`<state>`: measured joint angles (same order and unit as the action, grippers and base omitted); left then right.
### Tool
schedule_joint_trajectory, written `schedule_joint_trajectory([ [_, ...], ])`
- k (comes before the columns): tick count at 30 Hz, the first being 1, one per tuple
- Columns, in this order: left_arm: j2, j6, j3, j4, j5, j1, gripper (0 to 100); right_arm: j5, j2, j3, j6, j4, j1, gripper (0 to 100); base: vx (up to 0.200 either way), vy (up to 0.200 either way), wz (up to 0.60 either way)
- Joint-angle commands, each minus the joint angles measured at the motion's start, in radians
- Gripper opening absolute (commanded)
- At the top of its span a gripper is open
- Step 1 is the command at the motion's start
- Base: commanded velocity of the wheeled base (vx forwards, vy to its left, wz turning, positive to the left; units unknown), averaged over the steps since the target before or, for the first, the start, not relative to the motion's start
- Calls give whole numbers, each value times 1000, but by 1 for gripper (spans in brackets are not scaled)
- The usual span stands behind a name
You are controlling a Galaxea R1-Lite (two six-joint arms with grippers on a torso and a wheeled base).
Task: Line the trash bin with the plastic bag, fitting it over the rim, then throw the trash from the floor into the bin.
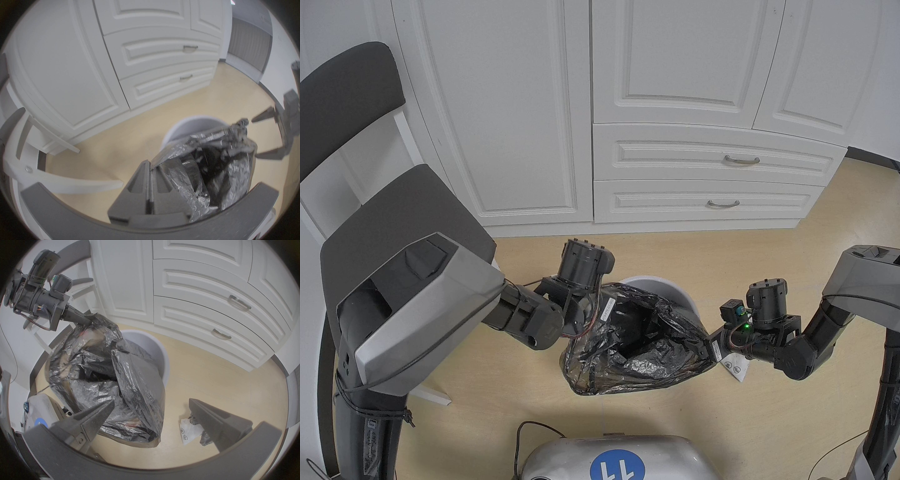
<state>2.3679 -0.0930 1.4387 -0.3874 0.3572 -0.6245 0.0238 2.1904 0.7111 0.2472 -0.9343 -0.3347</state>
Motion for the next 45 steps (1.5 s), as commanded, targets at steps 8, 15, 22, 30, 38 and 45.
schedule_joint_trajectory([
  [8,126,-5,155,-47,3,34,0,-4,42,7,-49,-81,-50,100,0,0,0],
  [15,197,-21,285,-33,0,74,0,-5,34,-7,-54,-141,-66,100,0,0,0],
  [22,214,-28,335,-24,-4,80,0,-8,20,-35,-57,-178,-98,100,0,0,0],
  [30,180,-40,302,-14,-6,61,100,-12,28,-48,-57,-212,-119,100,0,0,0],
  [38,25,-33,42,-88,-6,29,100,-25,77,-42,-52,-253,-141,100,0,0,0],
  [45,-72,-36,-152,-237,-7,25,100,-44,149,-24,-46,-308,-141,100,0,0,0],
])
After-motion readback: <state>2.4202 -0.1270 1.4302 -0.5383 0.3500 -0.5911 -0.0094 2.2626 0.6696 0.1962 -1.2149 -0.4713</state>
